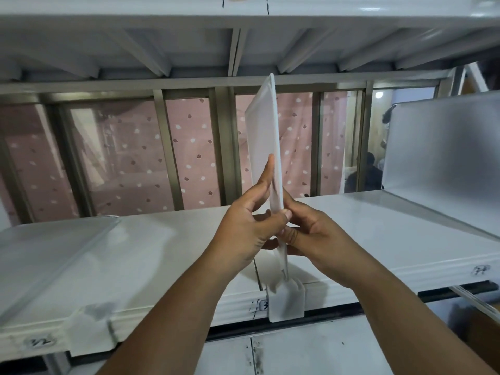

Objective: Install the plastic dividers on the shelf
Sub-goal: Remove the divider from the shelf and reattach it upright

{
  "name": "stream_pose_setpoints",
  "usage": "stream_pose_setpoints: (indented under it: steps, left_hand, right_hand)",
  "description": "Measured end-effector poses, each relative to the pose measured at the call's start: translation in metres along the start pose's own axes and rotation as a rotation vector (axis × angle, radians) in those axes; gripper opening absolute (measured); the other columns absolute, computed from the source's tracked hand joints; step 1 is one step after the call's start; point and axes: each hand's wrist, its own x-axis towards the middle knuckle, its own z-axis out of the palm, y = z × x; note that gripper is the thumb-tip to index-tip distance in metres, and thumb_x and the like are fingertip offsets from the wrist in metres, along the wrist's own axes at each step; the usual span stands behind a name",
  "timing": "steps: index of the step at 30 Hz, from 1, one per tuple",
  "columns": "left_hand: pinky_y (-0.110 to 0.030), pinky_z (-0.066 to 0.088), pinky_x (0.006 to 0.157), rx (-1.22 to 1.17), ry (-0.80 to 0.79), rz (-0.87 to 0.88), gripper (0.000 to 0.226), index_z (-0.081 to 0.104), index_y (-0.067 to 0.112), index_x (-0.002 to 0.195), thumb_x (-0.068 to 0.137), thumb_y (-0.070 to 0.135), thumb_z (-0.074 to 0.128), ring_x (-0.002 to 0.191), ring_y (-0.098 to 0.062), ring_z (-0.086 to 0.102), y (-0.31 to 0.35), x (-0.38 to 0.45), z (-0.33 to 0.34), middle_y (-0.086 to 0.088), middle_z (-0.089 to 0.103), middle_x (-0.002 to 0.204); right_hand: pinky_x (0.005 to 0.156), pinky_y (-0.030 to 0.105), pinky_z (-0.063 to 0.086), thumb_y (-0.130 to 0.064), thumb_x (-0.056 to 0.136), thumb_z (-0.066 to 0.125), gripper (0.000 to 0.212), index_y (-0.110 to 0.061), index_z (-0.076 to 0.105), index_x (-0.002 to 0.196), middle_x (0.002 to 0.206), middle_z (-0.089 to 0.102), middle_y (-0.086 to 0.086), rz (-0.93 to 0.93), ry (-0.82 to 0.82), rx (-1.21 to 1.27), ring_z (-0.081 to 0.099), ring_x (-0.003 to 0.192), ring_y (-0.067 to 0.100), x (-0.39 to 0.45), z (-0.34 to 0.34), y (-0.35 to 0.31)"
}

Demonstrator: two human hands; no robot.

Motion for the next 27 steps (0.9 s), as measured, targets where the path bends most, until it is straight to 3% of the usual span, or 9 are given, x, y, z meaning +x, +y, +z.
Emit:
stream_pose_setpoints:
  steps: [4, 6, 9, 13, 15, 17, 20, 24, 27]
  left_hand:
    - [-0.026, 0.061, 0.062, 0.056, -0.002, 0.010, 0.083, 0.036, 0.066, 0.151, 0.087, 0.029, 0.074, 0.078, -0.008, 0.077, -0.005, 0.002, 0.003, 0.011, 0.059, 0.152]
    - [-0.024, 0.060, 0.061, 0.109, 0.008, 0.015, 0.081, 0.036, 0.061, 0.154, 0.086, 0.034, 0.071, 0.070, -0.006, 0.072, -0.008, 0.002, 0.005, 0.020, 0.066, 0.140]
    - [-0.023, 0.061, 0.061, 0.197, 0.011, 0.006, 0.074, 0.040, 0.051, 0.156, 0.088, 0.040, 0.067, 0.075, -0.012, 0.073, -0.012, 0.003, 0.008, 0.024, 0.070, 0.128]
    - [-0.026, 0.063, 0.066, 0.263, 0.039, -0.004, 0.071, 0.044, 0.044, 0.155, 0.087, 0.044, 0.064, 0.088, -0.029, 0.077, -0.017, 0.001, 0.006, 0.015, 0.074, 0.117]
    - [-0.032, 0.066, 0.076, 0.302, 0.049, 0.005, 0.074, 0.041, 0.046, 0.157, 0.086, 0.043, 0.063, 0.091, -0.018, 0.077, -0.021, -0.002, 0.005, 0.018, 0.074, 0.119]
    - [-0.043, 0.064, 0.093, 0.337, 0.043, 0.002, 0.074, 0.039, 0.048, 0.158, 0.089, 0.040, 0.064, 0.109, -0.015, 0.075, -0.027, -0.010, 0.007, 0.016, 0.074, 0.126]
    - [-0.045, 0.059, 0.104, 0.334, 0.053, -0.009, 0.076, 0.032, 0.062, 0.155, 0.092, 0.030, 0.062, 0.126, -0.017, 0.068, -0.033, -0.023, 0.011, 0.018, 0.069, 0.138]
    - [-0.038, 0.061, 0.101, 0.379, 0.058, 0.005, 0.076, 0.029, 0.068, 0.152, 0.092, 0.036, 0.063, 0.118, -0.007, 0.071, -0.039, -0.026, 0.011, 0.027, 0.070, 0.128]
    - [-0.029, 0.062, 0.095, 0.401, 0.057, -0.007, 0.077, 0.026, 0.071, 0.151, 0.087, 0.046, 0.061, 0.114, -0.006, 0.072, -0.038, -0.027, 0.011, 0.033, 0.070, 0.123]
  right_hand:
    - [0.093, 0.036, 0.059, -0.027, 0.099, 0.060, 0.058, -0.038, 0.041, 0.153, 0.132, 0.067, -0.008, 0.006, 0.033, -0.006, 0.069, 0.114, 0.022, -0.001, 0.001, 0.004]
    - [0.085, 0.023, 0.058, -0.019, 0.100, 0.059, 0.056, -0.027, 0.044, 0.153, 0.123, 0.071, -0.008, 0.001, 0.054, -0.012, 0.072, 0.106, 0.020, -0.004, 0.001, 0.007]
    - [0.081, 0.017, 0.057, -0.004, 0.103, 0.056, 0.053, -0.019, 0.045, 0.152, 0.117, 0.074, -0.009, 0.010, 0.075, -0.019, 0.073, 0.103, 0.012, -0.007, 0.002, 0.009]
    - [0.082, 0.017, 0.056, 0.001, 0.102, 0.055, 0.052, -0.017, 0.048, 0.150, 0.115, 0.074, -0.009, 0.005, 0.105, -0.049, 0.073, 0.102, 0.010, -0.008, 0.006, 0.010]
    - [0.082, 0.018, 0.056, -0.001, 0.102, 0.057, 0.050, -0.022, 0.051, 0.147, 0.114, 0.074, -0.011, 0.004, 0.114, -0.085, 0.073, 0.102, 0.009, -0.010, 0.008, 0.010]
    - [0.084, 0.028, 0.061, -0.005, 0.102, 0.056, 0.049, -0.034, 0.055, 0.142, 0.117, 0.074, -0.013, 0.011, 0.121, -0.116, 0.072, 0.105, 0.011, -0.016, 0.012, 0.012]
    - [0.087, 0.050, 0.060, -0.011, 0.101, 0.053, 0.052, -0.048, 0.054, 0.138, 0.119, 0.074, -0.012, 0.030, 0.146, -0.141, 0.073, 0.103, 0.018, -0.026, 0.020, 0.020]
    - [0.085, 0.051, 0.062, -0.012, 0.100, 0.052, 0.053, -0.049, 0.053, 0.139, 0.113, 0.075, -0.009, 0.025, 0.170, -0.162, 0.073, 0.098, 0.022, -0.027, 0.023, 0.028]
    - [0.084, 0.044, 0.062, -0.011, 0.100, 0.053, 0.054, -0.049, 0.054, 0.138, 0.111, 0.075, -0.008, 0.021, 0.186, -0.182, 0.073, 0.094, 0.019, -0.030, 0.025, 0.028]
